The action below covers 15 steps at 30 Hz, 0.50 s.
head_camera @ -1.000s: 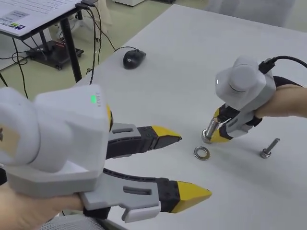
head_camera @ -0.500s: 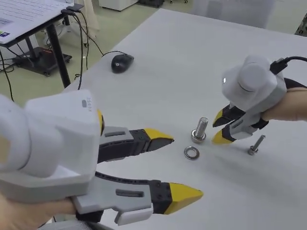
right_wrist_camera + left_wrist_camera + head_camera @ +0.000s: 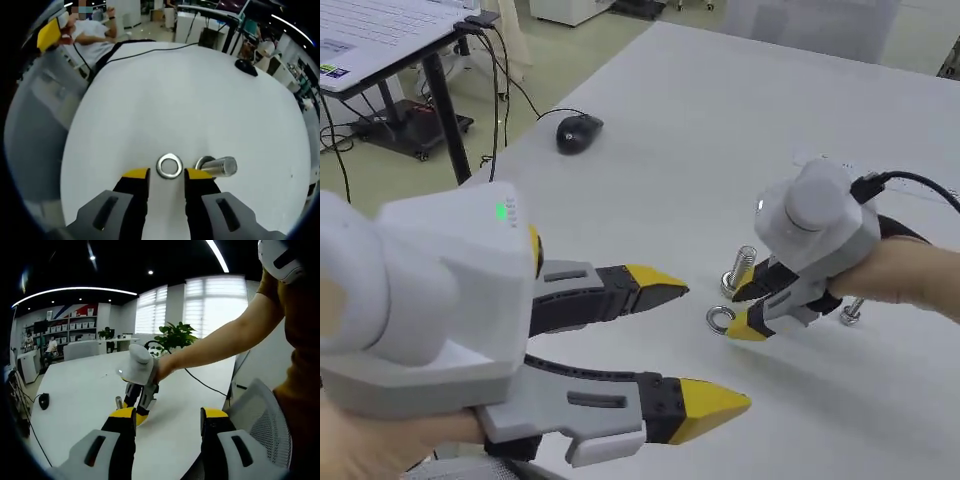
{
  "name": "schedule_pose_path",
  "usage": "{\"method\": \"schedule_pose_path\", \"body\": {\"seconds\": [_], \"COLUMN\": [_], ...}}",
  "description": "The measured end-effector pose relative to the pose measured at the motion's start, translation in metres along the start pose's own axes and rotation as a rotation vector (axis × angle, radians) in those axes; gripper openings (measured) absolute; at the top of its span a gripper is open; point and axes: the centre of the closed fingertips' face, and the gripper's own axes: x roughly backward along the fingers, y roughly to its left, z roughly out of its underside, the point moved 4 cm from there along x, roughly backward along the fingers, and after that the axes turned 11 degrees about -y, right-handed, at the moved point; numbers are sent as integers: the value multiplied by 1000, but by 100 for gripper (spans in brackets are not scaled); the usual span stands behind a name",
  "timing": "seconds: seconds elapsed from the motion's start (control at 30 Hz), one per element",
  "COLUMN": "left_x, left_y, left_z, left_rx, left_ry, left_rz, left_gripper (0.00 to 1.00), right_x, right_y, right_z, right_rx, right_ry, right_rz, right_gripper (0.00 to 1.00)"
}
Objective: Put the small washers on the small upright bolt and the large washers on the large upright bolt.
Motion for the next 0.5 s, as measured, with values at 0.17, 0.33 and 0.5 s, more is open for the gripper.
{"method": "schedule_pose_path", "body": {"seconds": [0.17, 0.33, 0.5], "left_x": [1, 1, 2], "left_y": [2, 2, 3], "left_z": [0, 0, -1], "left_rx": [-1, -1, 2], "left_ry": [2, -1, -5], "left_rz": [-8, -9, -12], "left_gripper": [50, 50, 50], "right_x": [-8, -9, -10], "right_y": [1, 2, 6], "right_z": [3, 1, 0], "right_rx": [2, -16, 22], "right_ry": [17, 17, 31], "right_rz": [6, -5, -28], "right_gripper": [29, 28, 26]}}
